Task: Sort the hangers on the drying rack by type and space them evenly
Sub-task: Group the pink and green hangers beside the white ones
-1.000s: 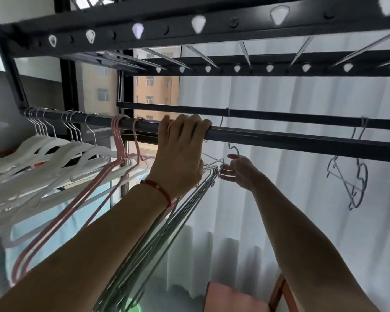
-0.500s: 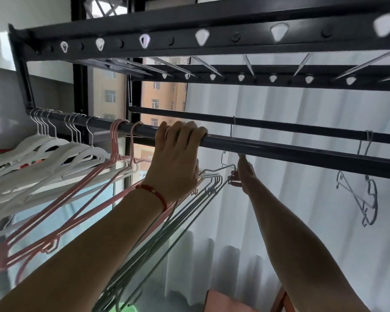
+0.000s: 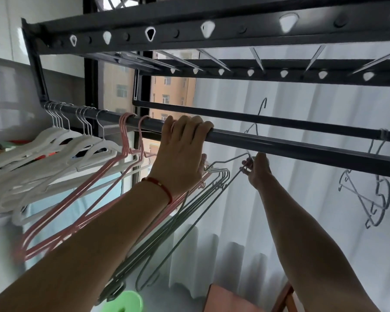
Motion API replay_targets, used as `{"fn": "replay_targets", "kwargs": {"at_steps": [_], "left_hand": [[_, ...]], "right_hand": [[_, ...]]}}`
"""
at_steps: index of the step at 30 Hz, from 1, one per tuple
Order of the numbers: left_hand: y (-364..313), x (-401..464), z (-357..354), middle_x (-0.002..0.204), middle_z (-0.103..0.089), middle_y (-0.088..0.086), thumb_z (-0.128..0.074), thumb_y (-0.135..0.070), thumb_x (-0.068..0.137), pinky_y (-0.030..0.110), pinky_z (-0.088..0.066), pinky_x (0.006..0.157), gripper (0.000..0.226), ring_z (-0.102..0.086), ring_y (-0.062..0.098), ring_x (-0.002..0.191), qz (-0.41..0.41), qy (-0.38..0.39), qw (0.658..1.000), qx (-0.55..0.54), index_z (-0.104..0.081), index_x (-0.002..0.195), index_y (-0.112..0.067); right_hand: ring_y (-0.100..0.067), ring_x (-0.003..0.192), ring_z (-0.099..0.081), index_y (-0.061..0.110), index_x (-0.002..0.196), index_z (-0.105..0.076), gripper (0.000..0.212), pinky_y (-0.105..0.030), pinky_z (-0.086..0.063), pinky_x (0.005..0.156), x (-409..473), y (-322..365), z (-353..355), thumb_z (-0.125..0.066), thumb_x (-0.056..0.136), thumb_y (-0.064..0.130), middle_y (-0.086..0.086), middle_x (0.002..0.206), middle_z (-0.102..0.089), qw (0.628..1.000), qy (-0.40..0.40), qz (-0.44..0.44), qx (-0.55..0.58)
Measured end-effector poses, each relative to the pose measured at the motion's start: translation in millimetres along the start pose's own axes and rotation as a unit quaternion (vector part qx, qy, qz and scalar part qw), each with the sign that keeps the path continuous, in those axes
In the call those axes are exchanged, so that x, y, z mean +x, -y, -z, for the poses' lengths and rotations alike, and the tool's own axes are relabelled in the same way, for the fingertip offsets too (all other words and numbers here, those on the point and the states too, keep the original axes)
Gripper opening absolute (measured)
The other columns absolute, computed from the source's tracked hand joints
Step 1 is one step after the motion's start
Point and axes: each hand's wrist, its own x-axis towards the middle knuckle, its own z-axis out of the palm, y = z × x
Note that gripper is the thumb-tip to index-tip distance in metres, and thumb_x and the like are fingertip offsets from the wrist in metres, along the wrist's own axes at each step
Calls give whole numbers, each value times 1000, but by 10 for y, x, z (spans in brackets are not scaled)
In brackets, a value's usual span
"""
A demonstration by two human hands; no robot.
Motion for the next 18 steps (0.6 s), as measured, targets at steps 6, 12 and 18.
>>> {"fn": "replay_targets", "kwargs": {"at_steps": [6,12,18], "left_hand": [[-10,-15,22,133,-47,6,-59,-21,78,52,-20,118,57,-43,30,126,-4,5,1000,1,-47,133,-14],[-35,-40,123,131,-49,6,-60,-11,73,51,-20,117,60,-45,30,125,-8,0,1000,-6,-50,133,-11],[-25,-59,221,131,-49,6,-57,-10,74,53,-21,116,59,-45,31,124,-12,3,1000,-14,-50,133,-11]], "right_hand": [[-19,69,-49,17,87,-51,16,-45,-53,86,38,12,253,-43,97,27,-3,74,-42,1000,-11,-12,9],[-20,67,-44,17,109,-55,23,-48,-56,90,22,188,495,-53,97,36,-4,79,-40,1000,-7,-24,4],[-20,68,-56,14,111,-56,57,-42,-56,85,-24,413,524,-69,82,61,-3,78,-56,999,-14,-43,21]]}}
